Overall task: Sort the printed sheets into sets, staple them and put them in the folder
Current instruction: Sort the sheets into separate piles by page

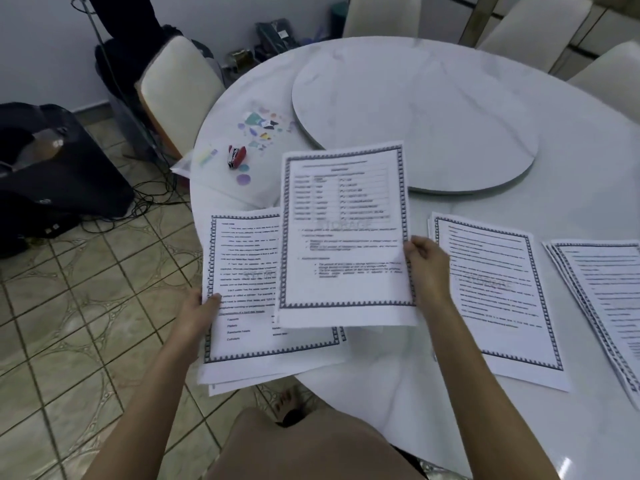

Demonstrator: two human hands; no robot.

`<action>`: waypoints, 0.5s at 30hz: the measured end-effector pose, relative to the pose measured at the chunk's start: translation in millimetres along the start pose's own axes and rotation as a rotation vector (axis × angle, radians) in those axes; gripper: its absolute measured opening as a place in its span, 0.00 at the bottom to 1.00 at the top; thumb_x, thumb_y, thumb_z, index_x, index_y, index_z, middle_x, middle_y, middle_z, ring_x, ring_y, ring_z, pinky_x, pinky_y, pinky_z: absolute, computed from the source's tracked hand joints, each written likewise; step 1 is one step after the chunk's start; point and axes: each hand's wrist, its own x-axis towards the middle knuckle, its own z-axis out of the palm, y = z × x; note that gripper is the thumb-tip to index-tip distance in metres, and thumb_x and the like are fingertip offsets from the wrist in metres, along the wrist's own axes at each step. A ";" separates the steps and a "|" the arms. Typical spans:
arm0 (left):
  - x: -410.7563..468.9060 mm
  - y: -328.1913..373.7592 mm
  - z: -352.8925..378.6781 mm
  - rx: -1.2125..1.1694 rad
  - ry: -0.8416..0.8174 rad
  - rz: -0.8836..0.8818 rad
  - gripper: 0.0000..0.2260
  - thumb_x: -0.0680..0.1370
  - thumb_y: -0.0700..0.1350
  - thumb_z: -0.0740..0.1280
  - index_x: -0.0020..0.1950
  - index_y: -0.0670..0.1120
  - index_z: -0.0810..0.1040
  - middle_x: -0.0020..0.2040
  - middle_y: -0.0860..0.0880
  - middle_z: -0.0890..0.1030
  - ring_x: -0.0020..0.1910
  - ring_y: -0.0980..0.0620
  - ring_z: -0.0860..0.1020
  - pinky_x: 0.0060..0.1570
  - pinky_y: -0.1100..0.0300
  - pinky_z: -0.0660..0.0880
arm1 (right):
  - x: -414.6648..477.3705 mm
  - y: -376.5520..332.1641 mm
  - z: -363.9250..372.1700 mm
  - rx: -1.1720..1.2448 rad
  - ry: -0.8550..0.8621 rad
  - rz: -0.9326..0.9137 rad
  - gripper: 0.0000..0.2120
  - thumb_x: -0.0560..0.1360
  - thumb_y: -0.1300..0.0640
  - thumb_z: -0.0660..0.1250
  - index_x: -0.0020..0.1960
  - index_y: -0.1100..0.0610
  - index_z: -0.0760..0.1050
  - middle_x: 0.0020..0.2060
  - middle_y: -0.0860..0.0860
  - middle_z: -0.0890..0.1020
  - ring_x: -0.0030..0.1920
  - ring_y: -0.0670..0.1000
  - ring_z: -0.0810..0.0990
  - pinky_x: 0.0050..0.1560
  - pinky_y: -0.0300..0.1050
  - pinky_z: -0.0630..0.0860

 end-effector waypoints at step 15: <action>-6.3 -8.4 1.7 0.001 -0.044 0.017 0.13 0.80 0.39 0.59 0.63 0.37 0.72 0.54 0.41 0.78 0.46 0.45 0.78 0.44 0.55 0.74 | -55.6 35.0 65.7 -0.244 -0.348 -0.060 0.09 0.77 0.60 0.61 0.55 0.60 0.76 0.46 0.50 0.78 0.45 0.47 0.76 0.37 0.26 0.69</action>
